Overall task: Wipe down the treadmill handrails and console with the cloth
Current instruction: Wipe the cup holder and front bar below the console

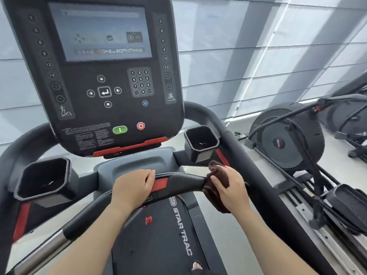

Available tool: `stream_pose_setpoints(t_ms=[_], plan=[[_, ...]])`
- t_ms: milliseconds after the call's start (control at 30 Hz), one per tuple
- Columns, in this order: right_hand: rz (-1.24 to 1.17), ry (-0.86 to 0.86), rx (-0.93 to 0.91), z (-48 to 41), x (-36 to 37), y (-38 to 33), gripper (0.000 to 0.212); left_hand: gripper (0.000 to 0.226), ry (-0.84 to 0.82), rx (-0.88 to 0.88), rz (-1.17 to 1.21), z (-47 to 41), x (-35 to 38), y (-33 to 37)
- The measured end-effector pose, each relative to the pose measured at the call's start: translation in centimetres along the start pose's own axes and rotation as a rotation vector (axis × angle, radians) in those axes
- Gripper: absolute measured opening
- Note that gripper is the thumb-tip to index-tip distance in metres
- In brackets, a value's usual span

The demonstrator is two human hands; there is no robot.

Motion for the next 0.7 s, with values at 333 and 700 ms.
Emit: stream_pose_setpoints(t_ms=[333, 700], plan=[[-0.056, -0.015, -0.317, 1.1, 2.7, -5.9, 0.052, 0.025, -0.021, 0.028, 0.074, -0.2, 0.8, 7.3], [-0.074, 0.002, -0.198, -1.0, -1.7, 5.2, 0.044, 0.031, 0.183, 0.015, -0.118, 1.5, 1.6, 8.8]])
Point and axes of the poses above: each hand's wrist, its own z-axis away from the middle knuckle, its own x-axis out of the palm, y = z × x, the point moved 8 cm from there along -z, towards the middle knuckle, and after that the axes turned 12 degrees about y, right-handed, at the moved point
